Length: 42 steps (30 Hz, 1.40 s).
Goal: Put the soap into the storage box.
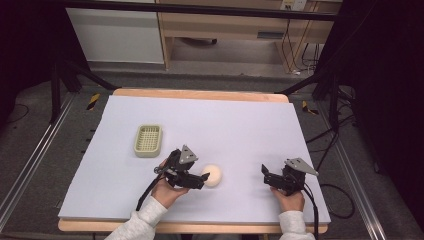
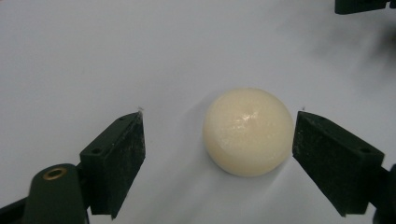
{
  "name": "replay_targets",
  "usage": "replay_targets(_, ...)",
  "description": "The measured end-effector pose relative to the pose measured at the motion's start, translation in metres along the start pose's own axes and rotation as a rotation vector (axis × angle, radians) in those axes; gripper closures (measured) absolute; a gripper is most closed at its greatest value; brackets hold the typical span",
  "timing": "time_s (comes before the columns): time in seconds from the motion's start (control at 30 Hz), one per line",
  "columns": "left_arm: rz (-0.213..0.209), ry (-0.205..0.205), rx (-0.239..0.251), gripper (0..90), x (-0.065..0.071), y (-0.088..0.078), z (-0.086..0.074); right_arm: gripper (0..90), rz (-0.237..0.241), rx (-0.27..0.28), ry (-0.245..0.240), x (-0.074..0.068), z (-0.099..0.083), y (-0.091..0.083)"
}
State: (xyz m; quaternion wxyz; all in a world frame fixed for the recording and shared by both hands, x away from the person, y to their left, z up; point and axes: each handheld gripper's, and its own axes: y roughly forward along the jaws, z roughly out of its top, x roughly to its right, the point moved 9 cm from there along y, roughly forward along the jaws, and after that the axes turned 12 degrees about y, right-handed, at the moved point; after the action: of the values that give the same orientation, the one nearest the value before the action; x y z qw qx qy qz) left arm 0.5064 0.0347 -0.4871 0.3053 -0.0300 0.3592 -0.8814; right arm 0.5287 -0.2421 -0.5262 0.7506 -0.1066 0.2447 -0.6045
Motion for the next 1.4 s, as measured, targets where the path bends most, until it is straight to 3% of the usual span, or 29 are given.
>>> replay_targets(0.27, -0.016, 0.027, -0.031, 16.1, 0.006, 0.014, 0.002, 3.3, -0.005, -0.009, -0.002, 0.0, -0.001, 0.001)
replay_targets(1.4, -0.066, 0.028, -0.108, 11.8, 0.02, 0.046, -0.003, 3.6, -0.012, -0.018, -0.012, -0.001, -0.001, 0.002)
